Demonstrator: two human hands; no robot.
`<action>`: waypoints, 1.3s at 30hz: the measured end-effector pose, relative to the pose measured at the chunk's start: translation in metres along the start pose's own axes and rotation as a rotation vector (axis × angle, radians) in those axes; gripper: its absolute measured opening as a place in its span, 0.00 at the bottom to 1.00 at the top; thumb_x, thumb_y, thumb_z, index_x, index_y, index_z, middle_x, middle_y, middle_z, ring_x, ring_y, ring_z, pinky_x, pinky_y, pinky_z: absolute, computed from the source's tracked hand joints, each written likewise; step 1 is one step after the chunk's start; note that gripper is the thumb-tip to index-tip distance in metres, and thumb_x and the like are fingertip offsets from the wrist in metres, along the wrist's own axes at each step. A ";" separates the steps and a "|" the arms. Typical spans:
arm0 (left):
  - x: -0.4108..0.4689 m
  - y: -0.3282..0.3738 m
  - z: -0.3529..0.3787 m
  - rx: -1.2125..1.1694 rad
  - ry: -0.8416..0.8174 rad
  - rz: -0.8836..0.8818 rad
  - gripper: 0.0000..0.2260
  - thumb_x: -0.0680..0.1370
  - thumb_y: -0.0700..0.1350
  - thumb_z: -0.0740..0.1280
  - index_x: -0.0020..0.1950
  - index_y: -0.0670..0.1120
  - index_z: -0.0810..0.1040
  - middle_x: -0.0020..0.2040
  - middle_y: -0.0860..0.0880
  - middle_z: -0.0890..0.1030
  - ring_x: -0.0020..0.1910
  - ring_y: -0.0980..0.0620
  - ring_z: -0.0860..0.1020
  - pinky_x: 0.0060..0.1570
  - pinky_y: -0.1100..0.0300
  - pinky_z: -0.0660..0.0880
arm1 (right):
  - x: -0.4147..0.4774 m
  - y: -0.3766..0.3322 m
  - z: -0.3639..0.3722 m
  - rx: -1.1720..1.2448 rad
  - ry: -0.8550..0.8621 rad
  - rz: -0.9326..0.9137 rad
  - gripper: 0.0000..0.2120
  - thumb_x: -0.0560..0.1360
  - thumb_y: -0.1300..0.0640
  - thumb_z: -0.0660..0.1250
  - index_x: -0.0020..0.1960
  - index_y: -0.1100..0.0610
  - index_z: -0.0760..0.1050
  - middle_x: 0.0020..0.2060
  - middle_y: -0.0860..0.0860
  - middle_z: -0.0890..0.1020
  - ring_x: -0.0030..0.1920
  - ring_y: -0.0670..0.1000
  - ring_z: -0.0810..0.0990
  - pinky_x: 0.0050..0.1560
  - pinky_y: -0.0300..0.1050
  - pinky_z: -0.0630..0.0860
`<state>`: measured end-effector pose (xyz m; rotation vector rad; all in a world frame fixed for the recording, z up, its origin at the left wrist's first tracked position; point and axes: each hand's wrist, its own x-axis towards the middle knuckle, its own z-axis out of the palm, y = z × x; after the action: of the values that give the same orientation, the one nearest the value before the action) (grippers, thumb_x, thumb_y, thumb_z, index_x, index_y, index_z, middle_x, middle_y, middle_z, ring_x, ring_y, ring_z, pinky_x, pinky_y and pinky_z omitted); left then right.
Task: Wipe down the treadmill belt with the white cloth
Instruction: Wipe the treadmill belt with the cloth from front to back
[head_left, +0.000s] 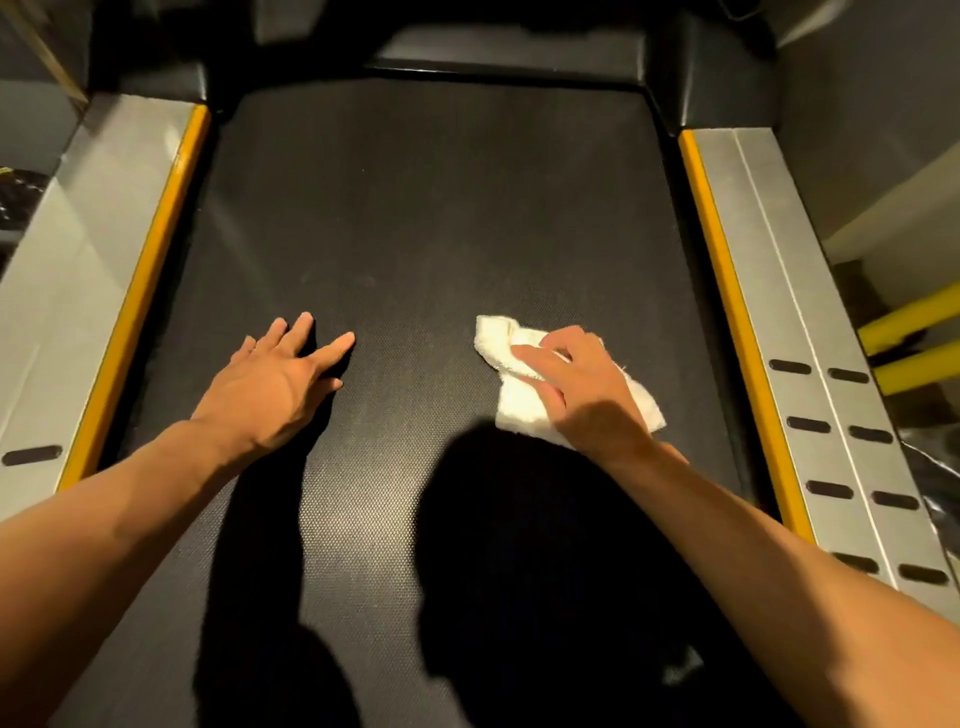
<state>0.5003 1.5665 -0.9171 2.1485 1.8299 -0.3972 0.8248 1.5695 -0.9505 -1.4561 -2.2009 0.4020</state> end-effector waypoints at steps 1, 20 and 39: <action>-0.001 0.000 0.001 -0.002 0.000 0.008 0.24 0.82 0.54 0.51 0.79 0.57 0.51 0.78 0.39 0.52 0.76 0.36 0.52 0.73 0.41 0.53 | 0.000 -0.002 -0.001 0.029 0.005 0.016 0.16 0.77 0.52 0.57 0.61 0.50 0.78 0.51 0.54 0.75 0.51 0.55 0.73 0.53 0.47 0.71; -0.011 -0.012 0.009 -0.014 0.036 0.063 0.24 0.82 0.54 0.54 0.78 0.55 0.55 0.78 0.41 0.55 0.76 0.38 0.54 0.72 0.40 0.57 | 0.023 0.023 -0.003 -0.156 0.286 0.202 0.17 0.71 0.60 0.62 0.58 0.51 0.80 0.54 0.54 0.80 0.46 0.61 0.76 0.48 0.57 0.73; -0.042 -0.024 0.029 -0.032 0.059 -0.013 0.25 0.82 0.55 0.52 0.79 0.52 0.53 0.79 0.43 0.52 0.77 0.40 0.51 0.74 0.42 0.51 | 0.005 -0.079 0.061 -0.178 0.151 -0.226 0.13 0.75 0.63 0.63 0.56 0.51 0.78 0.45 0.55 0.81 0.41 0.60 0.79 0.44 0.55 0.76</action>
<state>0.4698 1.5209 -0.9279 2.1504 1.8693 -0.3084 0.7294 1.5435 -0.9631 -1.2590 -2.2914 0.0193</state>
